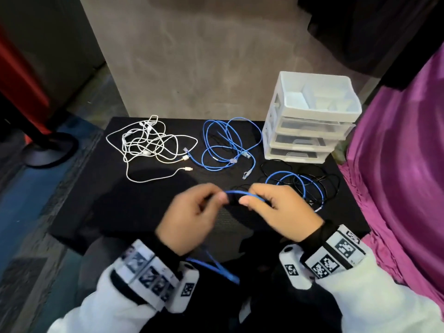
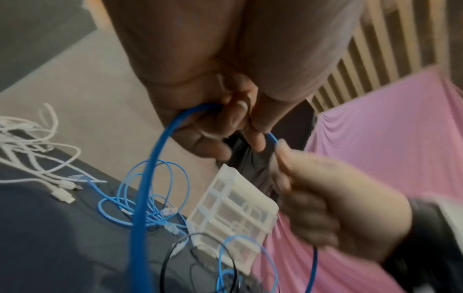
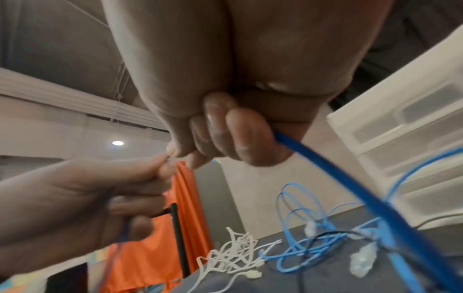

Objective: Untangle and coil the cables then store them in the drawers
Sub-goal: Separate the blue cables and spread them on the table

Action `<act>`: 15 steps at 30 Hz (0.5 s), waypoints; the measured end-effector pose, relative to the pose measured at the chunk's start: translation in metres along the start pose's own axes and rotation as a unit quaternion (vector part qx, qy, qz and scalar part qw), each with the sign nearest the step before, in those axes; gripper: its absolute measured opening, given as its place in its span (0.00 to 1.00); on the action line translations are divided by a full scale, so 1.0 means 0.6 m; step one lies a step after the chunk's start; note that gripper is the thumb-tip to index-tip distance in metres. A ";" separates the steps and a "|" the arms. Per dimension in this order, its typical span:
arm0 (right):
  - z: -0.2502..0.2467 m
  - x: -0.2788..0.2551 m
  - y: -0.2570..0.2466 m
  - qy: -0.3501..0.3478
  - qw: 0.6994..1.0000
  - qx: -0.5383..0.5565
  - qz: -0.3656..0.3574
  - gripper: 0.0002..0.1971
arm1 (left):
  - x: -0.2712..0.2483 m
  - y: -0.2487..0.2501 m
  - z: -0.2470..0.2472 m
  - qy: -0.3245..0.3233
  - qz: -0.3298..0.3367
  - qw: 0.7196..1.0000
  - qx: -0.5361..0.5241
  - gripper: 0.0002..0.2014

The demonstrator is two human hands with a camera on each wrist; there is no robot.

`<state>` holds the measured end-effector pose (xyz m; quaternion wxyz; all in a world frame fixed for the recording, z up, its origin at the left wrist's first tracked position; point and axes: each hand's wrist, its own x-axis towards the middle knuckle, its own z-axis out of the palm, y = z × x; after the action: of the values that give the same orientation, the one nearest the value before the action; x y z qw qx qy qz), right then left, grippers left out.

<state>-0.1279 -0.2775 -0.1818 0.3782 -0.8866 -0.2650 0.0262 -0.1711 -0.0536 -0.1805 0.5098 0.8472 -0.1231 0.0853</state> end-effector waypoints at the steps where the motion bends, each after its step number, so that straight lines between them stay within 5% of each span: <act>1: -0.014 -0.007 0.016 0.010 1.000 -0.018 0.013 0.21 | 0.002 -0.003 -0.020 0.032 -0.014 0.999 -0.018 0.10; 5: -0.058 -0.033 0.082 0.040 0.997 -0.017 0.066 0.21 | 0.000 -0.042 -0.114 0.155 -0.093 0.983 -0.041 0.11; 9: -0.042 -0.032 0.086 0.038 0.997 -0.005 0.064 0.20 | -0.025 -0.073 -0.115 0.145 -0.110 0.979 0.094 0.06; 12: 0.003 -0.019 0.056 0.000 1.000 -0.017 0.011 0.20 | -0.036 -0.051 -0.071 0.138 -0.026 0.980 0.138 0.20; 15: 0.057 -0.008 0.033 -0.045 0.997 -0.016 -0.054 0.16 | -0.035 -0.013 -0.010 0.036 0.019 0.989 0.139 0.20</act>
<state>-0.1315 -0.2688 -0.2208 0.3525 -0.8747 -0.3301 0.0415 -0.1891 -0.0422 -0.1898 0.3894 0.9038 -0.1073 0.1417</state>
